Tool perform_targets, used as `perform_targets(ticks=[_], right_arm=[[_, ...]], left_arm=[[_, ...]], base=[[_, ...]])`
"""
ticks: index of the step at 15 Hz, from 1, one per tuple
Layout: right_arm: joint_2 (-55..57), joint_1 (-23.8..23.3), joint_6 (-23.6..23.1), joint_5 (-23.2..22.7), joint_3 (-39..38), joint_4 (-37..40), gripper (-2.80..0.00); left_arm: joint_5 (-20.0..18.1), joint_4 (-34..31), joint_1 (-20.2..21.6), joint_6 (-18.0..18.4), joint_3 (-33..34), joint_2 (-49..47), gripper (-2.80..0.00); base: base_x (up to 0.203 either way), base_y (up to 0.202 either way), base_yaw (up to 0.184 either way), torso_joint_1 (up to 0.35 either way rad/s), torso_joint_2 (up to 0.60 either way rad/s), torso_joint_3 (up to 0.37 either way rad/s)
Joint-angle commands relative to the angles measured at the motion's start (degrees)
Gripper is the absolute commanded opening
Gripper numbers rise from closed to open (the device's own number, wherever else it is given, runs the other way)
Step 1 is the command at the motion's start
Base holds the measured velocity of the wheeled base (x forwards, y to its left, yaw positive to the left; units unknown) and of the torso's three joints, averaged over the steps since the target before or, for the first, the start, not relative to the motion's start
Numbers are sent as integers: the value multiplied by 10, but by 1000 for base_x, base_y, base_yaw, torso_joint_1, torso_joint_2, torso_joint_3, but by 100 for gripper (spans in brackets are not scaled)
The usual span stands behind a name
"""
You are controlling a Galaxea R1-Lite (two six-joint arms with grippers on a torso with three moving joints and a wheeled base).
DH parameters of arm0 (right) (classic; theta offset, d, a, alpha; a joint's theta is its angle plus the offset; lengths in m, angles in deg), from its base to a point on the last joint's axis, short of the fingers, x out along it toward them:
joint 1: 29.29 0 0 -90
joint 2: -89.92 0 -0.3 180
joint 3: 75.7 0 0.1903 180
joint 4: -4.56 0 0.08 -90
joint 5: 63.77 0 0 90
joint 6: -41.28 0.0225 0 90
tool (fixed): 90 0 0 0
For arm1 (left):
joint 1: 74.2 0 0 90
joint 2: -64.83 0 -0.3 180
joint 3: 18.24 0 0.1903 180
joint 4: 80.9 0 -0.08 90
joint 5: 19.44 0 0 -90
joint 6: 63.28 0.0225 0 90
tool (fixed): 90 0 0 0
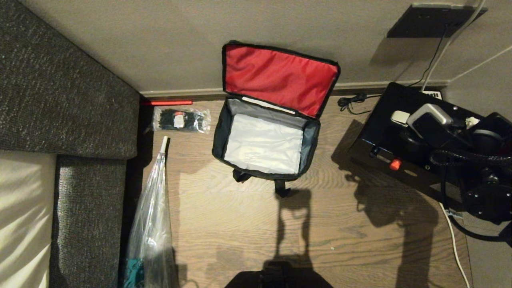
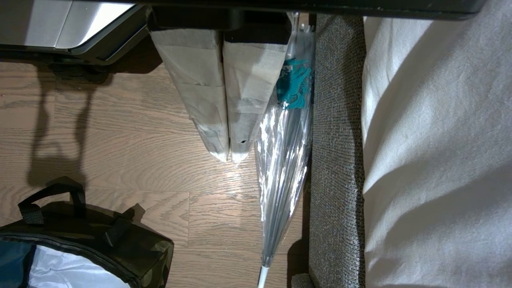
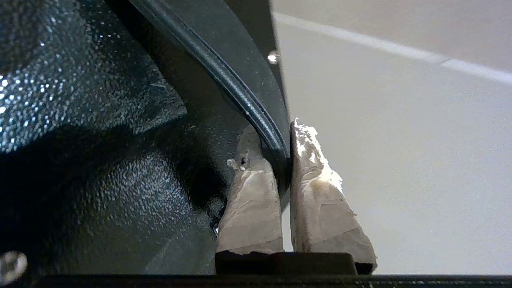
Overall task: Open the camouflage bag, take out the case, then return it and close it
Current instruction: Lift the black box
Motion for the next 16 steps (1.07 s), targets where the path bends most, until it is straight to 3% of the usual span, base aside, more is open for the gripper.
perform_targets(ticks=[1, 6, 12, 15, 16], right_arm=[[61, -17, 36, 5, -3, -8, -280], [185, -28, 111, 3, 44, -9, -280], [319, -69, 118, -15, 154, -15, -280], [356, -83, 115, -52, 181, -14, -280], [358, -84, 113, -55, 178, -10, -34]], left_arm=[[0, 0, 0, 0, 2, 1, -280], [0, 0, 1, 0, 2, 1, -280], [0, 0, 0, 0, 2, 1, -280], [0, 0, 0, 0, 2, 1, -280], [0, 0, 0, 0, 2, 1, -280]], base=[[0, 0, 0, 0, 0, 0], [0, 0, 0, 0, 0, 0], [0, 0, 0, 0, 0, 0], [0, 0, 0, 0, 0, 0], [0, 0, 0, 0, 0, 0]])
